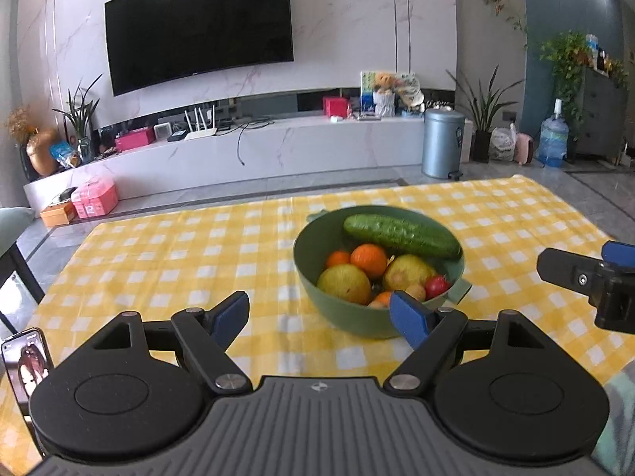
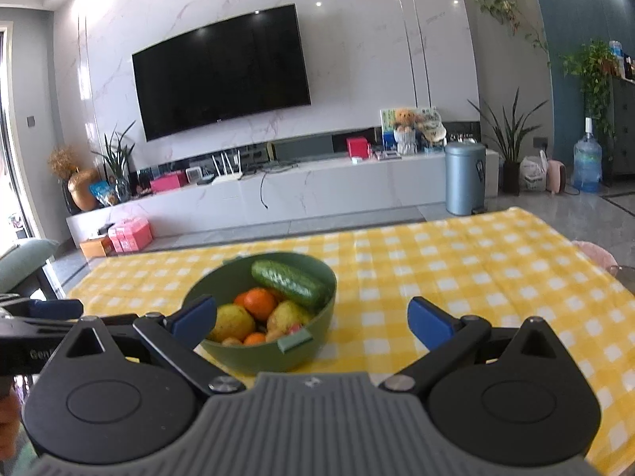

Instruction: Organize fruits

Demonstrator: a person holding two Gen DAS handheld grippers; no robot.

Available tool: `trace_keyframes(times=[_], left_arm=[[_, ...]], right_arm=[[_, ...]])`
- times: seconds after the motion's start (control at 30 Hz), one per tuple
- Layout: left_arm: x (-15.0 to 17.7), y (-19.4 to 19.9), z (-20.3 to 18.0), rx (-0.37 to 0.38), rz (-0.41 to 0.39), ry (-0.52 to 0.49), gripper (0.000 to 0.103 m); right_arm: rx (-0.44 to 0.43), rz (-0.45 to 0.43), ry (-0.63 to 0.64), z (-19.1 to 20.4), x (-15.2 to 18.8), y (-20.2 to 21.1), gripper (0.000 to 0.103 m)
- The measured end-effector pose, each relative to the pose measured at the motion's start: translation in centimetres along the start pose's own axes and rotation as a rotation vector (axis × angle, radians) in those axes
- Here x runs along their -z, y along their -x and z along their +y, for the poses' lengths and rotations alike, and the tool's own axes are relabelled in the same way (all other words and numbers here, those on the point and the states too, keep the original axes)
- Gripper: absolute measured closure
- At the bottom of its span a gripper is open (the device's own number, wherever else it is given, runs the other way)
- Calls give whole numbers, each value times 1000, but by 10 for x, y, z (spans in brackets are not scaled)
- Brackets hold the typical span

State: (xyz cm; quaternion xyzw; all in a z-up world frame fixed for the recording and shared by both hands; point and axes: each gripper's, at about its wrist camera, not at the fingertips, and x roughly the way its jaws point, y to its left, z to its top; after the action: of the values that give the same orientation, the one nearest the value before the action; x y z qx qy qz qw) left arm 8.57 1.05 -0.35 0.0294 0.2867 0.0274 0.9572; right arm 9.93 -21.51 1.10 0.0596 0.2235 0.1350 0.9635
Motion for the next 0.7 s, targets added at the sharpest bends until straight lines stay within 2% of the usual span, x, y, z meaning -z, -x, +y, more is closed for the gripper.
trace_keyframes(times=[0.47, 0.7], left_arm=[[16, -24, -3, -9, 98, 4, 9], [19, -29, -1, -13, 125, 3, 9]], right_arm=[[-31, 51, 39, -2, 25, -25, 4], [-65, 61, 115, 12, 30, -36, 4]])
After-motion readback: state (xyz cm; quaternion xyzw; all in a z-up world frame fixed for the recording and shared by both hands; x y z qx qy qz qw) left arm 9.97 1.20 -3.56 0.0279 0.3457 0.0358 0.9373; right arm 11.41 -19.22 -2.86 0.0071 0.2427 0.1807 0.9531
